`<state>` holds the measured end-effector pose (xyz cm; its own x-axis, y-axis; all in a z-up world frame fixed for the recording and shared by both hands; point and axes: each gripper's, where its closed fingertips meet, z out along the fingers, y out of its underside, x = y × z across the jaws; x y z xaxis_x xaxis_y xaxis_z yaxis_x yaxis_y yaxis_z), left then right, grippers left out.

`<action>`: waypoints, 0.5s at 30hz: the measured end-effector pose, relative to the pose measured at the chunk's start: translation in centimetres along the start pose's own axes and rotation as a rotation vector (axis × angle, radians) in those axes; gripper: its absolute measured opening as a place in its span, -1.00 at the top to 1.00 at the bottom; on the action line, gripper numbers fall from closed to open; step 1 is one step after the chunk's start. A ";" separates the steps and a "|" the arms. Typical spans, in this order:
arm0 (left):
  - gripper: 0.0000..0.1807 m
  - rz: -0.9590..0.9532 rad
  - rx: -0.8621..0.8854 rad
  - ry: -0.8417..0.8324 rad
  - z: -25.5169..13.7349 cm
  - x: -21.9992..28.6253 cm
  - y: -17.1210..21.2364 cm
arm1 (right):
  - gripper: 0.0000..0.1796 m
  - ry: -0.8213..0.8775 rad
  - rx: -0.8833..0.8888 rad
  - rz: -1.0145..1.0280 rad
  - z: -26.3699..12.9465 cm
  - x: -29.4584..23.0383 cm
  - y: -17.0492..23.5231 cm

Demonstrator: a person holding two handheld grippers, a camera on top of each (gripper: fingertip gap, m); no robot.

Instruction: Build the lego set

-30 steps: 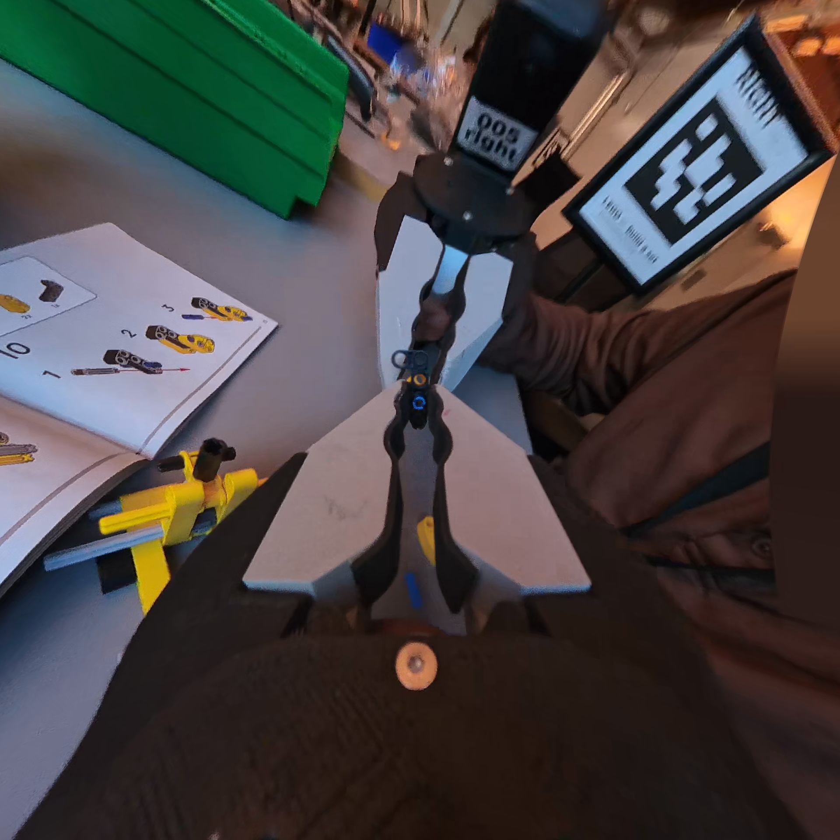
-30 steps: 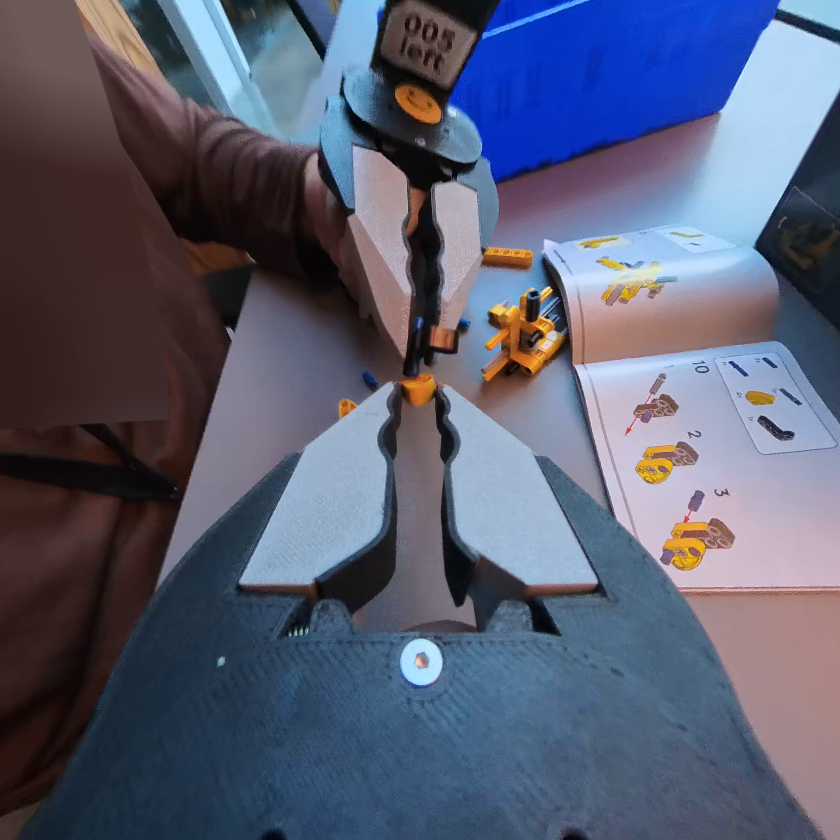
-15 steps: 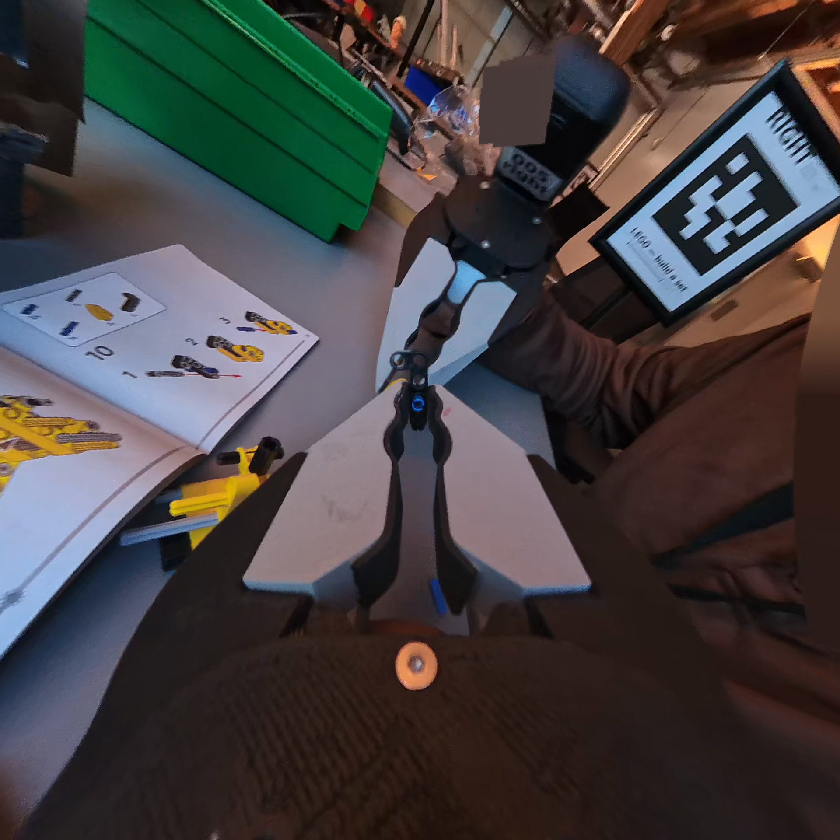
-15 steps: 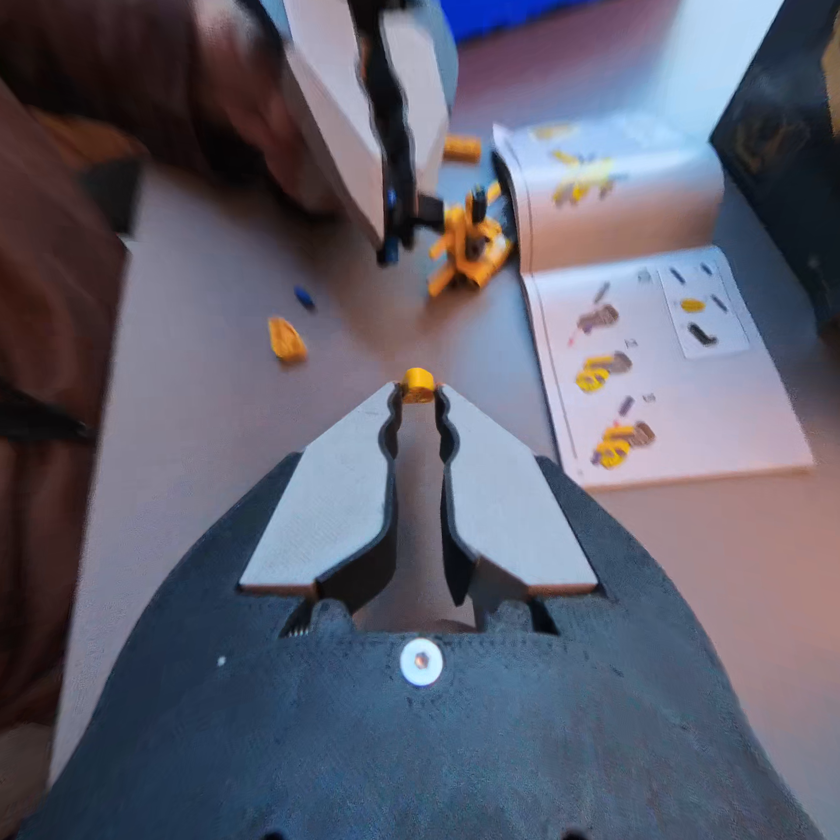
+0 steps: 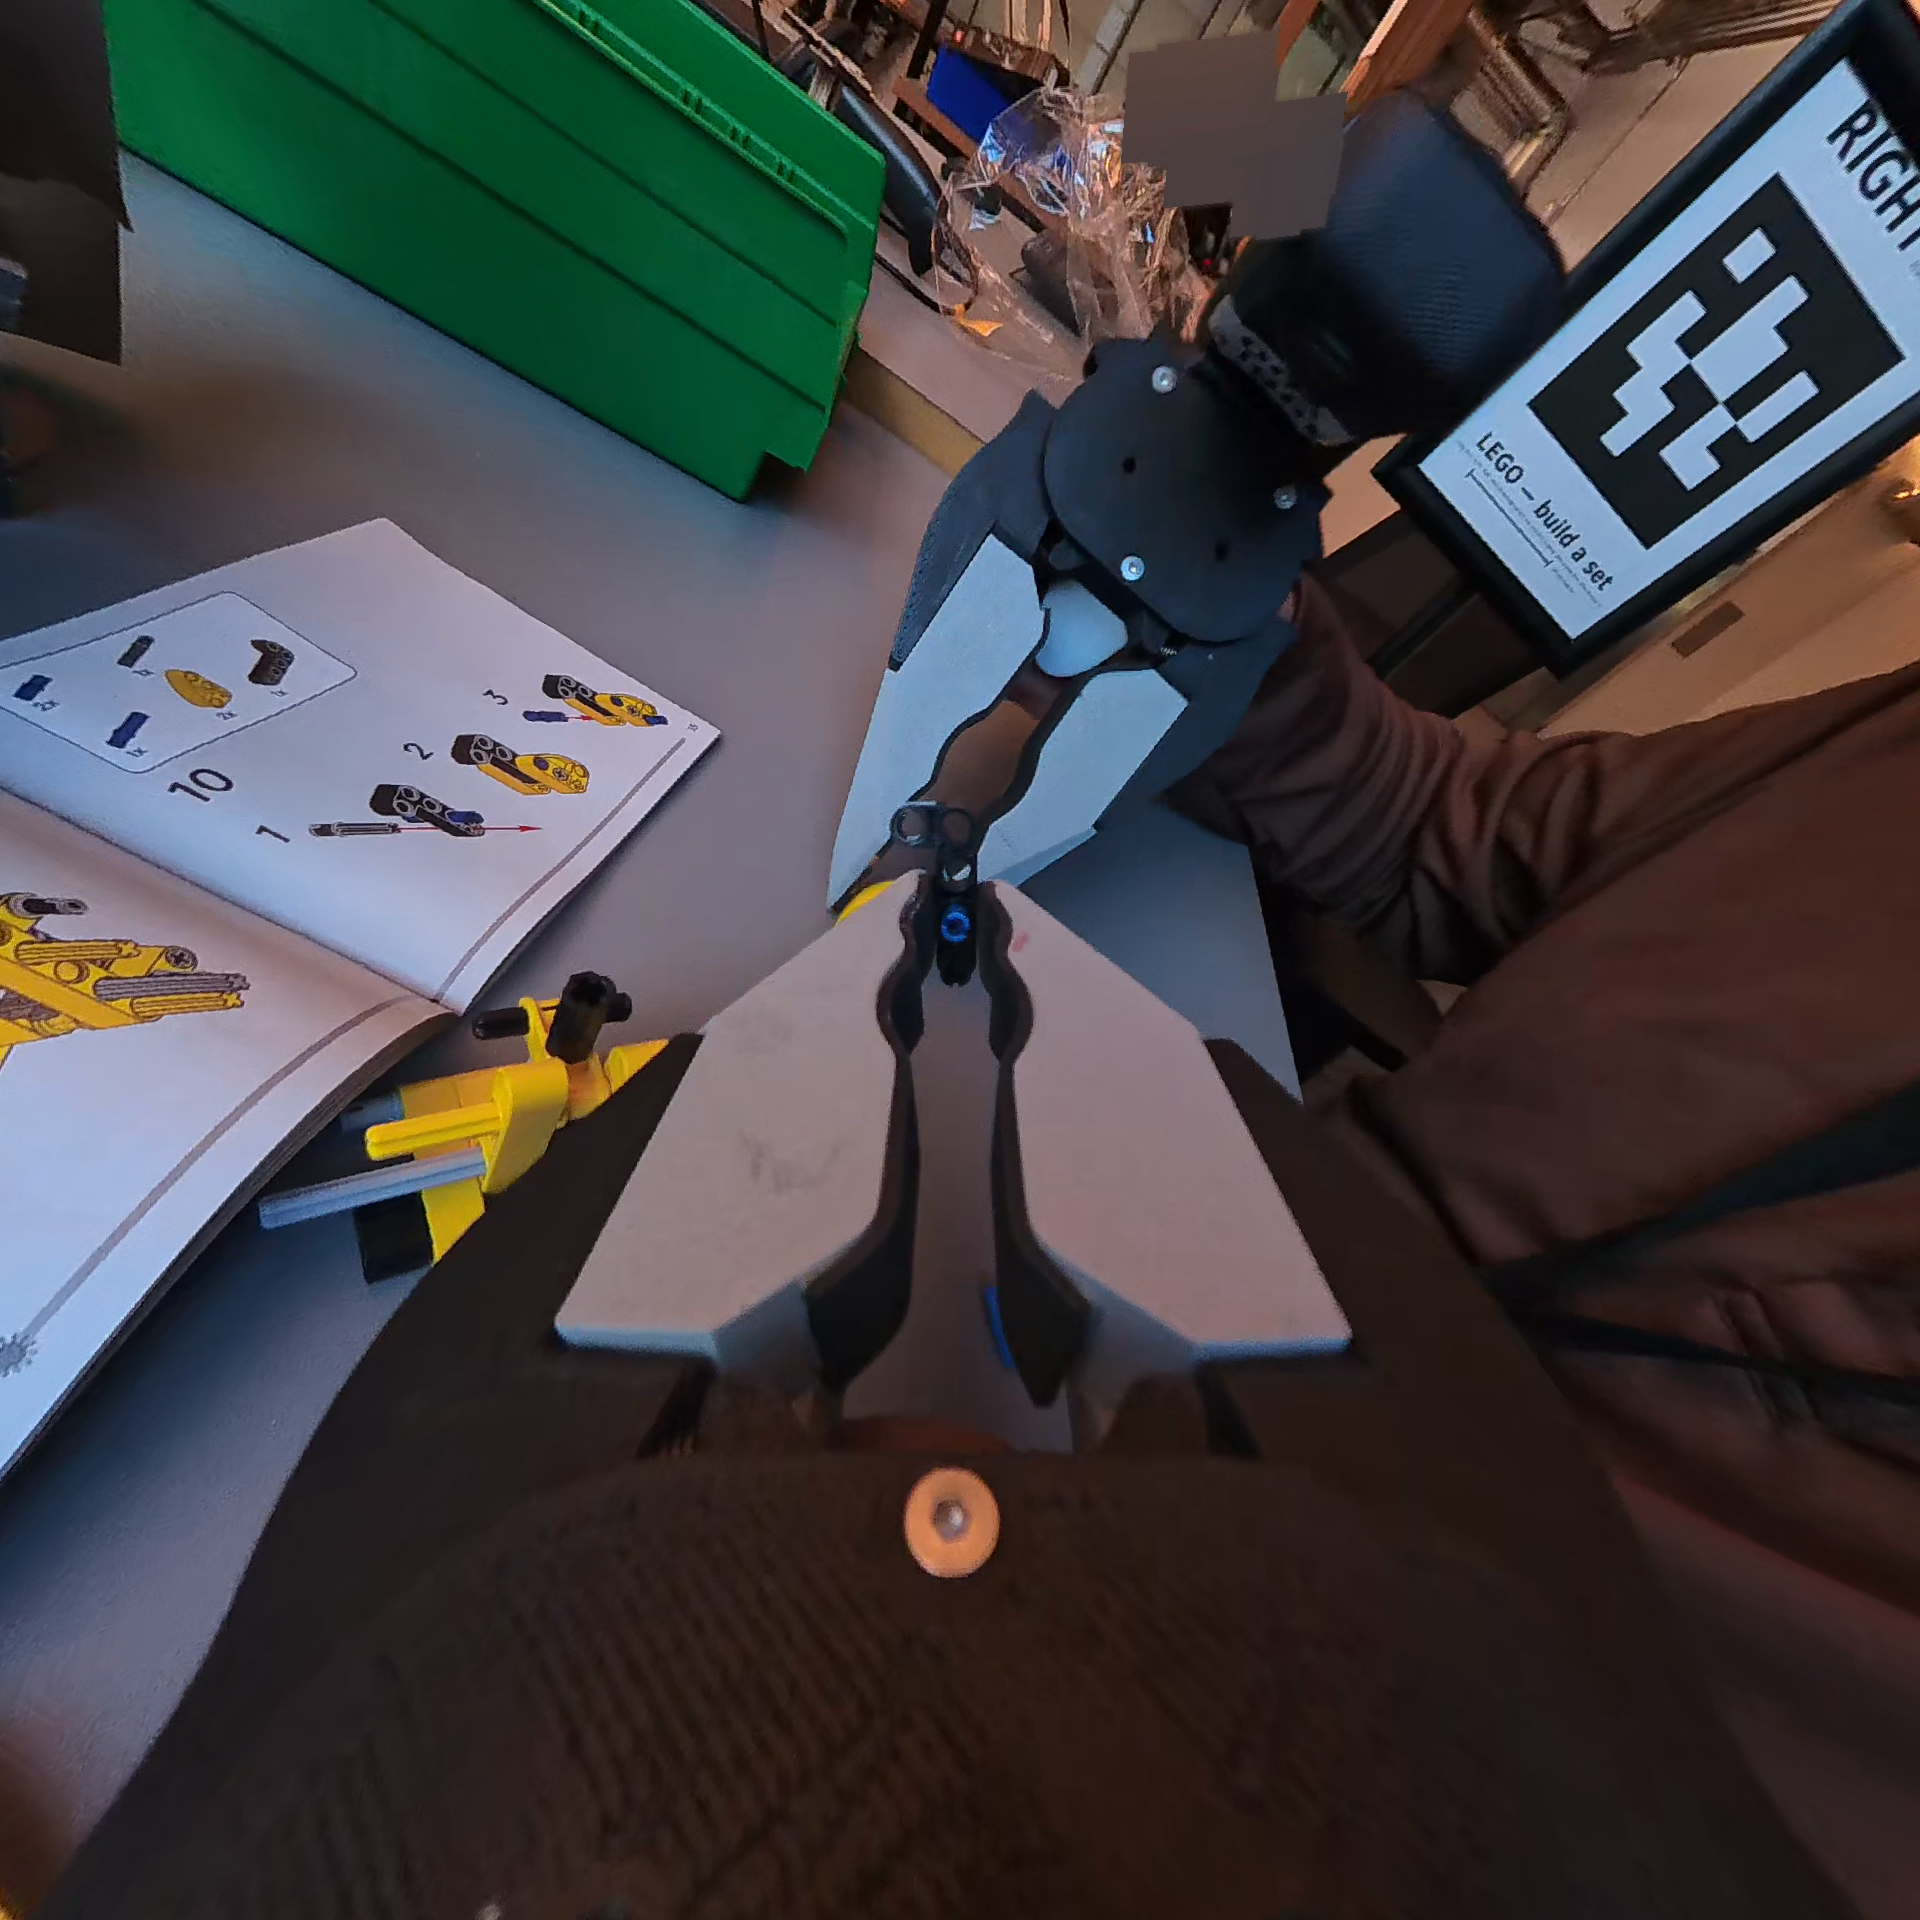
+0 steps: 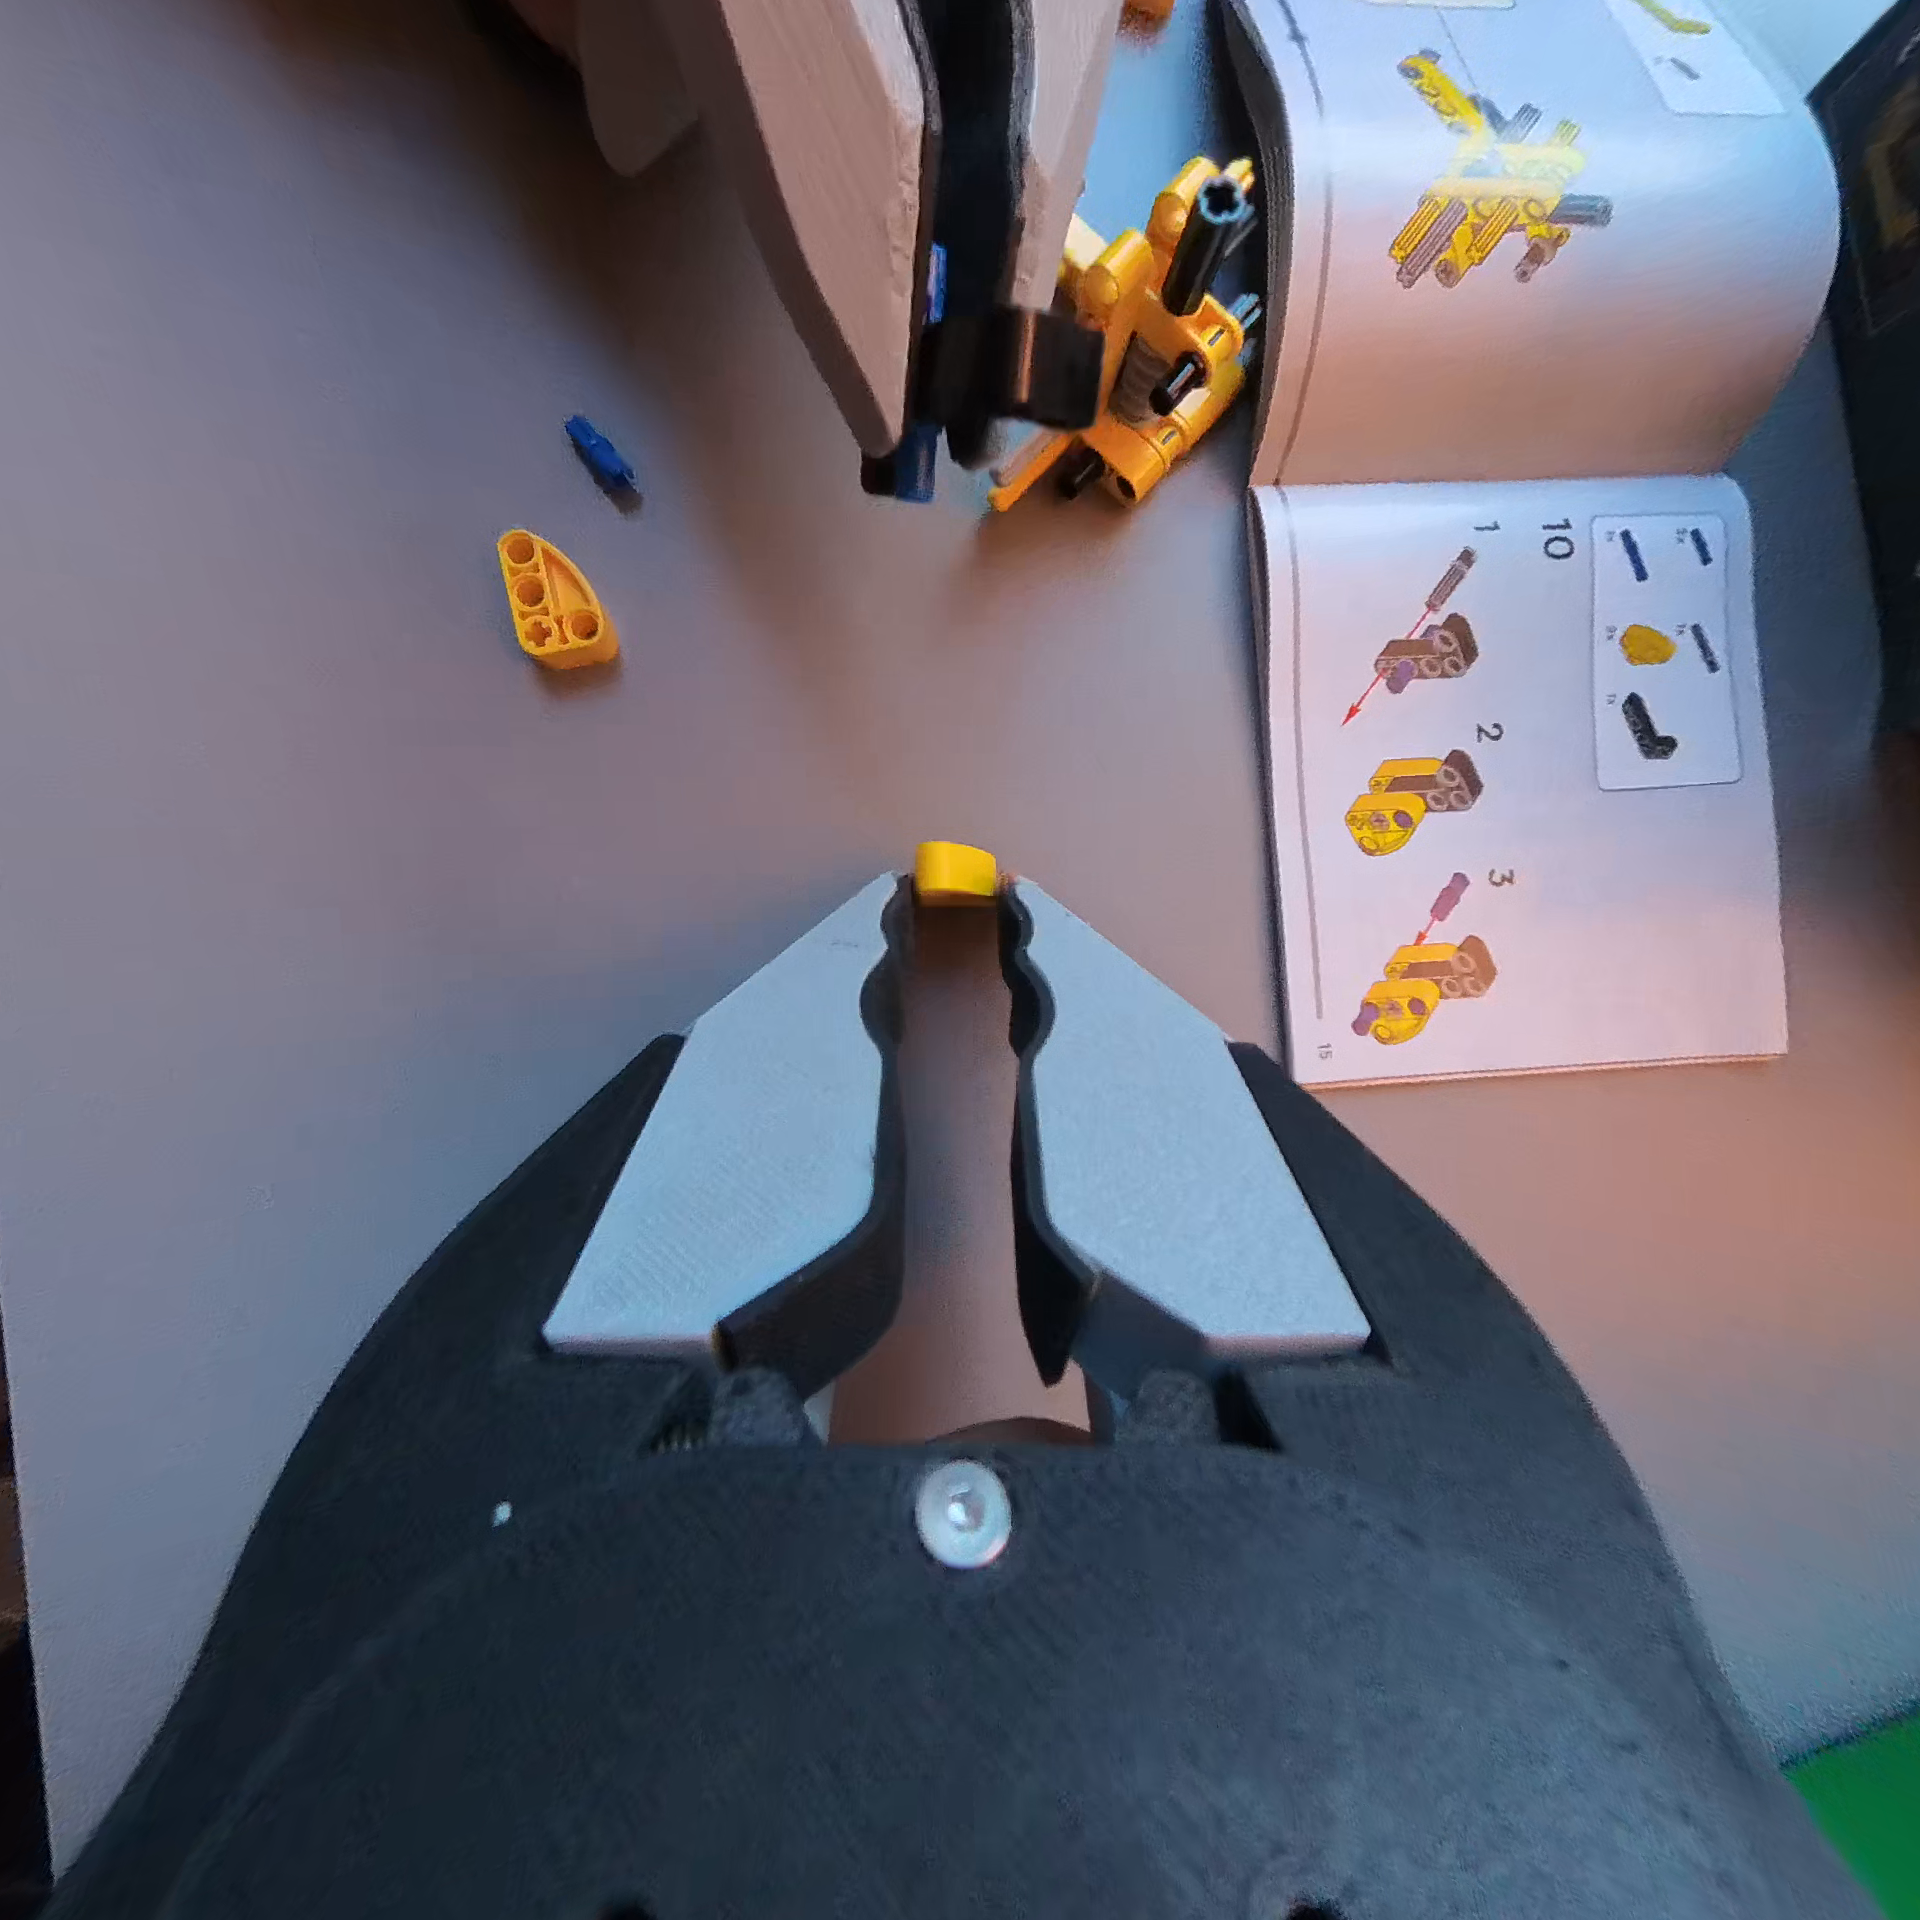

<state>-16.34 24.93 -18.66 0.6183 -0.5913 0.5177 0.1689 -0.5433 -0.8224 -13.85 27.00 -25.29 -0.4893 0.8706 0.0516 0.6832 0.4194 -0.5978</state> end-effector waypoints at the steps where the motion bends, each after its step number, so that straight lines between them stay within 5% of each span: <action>1: 0.95 -0.005 0.003 0.001 0.0 0.0 0.0 | 0.85 -0.003 0.009 0.009 0.0 0.0 0.0; 15: 0.95 -0.082 0.028 0.033 -0.1 -0.2 -0.3 | 0.88 -0.053 0.175 0.070 -0.7 0.0 -0.7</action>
<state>-16.66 25.19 -18.47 0.5759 -0.5653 0.5906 0.2397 -0.5739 -0.7831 -13.92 26.91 -24.30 -0.4748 0.8794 -0.0350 0.6141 0.3026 -0.7289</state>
